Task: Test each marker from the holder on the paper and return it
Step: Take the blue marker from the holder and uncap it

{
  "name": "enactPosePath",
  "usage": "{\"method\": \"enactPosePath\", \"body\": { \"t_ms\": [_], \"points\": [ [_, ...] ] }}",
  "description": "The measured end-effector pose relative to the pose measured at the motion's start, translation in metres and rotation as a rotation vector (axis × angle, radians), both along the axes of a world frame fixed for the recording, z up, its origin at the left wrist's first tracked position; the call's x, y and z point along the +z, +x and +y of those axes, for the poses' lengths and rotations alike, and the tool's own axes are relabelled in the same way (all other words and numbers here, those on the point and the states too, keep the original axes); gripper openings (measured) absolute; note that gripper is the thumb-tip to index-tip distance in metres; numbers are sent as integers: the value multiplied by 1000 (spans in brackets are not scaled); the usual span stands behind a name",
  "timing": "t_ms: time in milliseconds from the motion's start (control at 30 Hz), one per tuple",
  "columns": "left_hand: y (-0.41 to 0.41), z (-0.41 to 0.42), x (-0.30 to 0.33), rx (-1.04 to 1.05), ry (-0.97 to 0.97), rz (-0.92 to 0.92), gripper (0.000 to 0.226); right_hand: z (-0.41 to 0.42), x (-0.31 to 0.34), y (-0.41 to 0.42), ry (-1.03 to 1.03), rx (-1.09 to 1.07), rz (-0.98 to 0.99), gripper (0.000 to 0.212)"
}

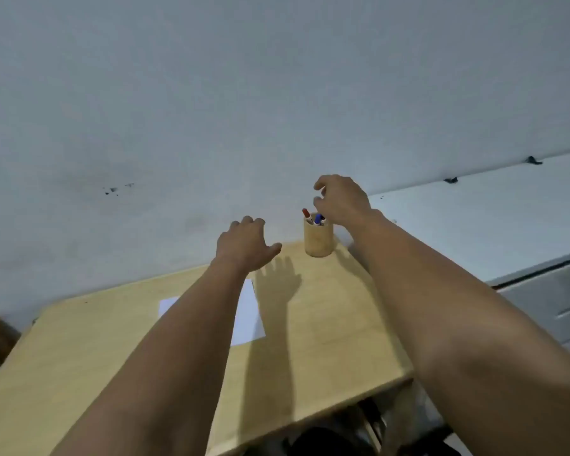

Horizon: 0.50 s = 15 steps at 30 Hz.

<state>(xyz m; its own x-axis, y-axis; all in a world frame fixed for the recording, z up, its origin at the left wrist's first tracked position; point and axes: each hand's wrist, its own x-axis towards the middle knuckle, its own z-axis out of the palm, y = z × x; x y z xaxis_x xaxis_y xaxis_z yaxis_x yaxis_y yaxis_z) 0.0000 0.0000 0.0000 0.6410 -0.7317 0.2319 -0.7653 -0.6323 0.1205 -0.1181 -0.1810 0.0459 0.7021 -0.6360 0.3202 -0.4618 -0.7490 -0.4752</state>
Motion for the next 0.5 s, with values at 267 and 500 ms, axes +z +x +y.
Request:
{"method": "enactPosePath", "body": {
  "t_ms": [267,500],
  "points": [
    [32,-114,-61,-49,-192,373,99,-68,-37,50,84,26,258,36],
    [45,-160,-101,-95,-363,694,85,-98,-54,70,131,111,284,15]
  ]
}}
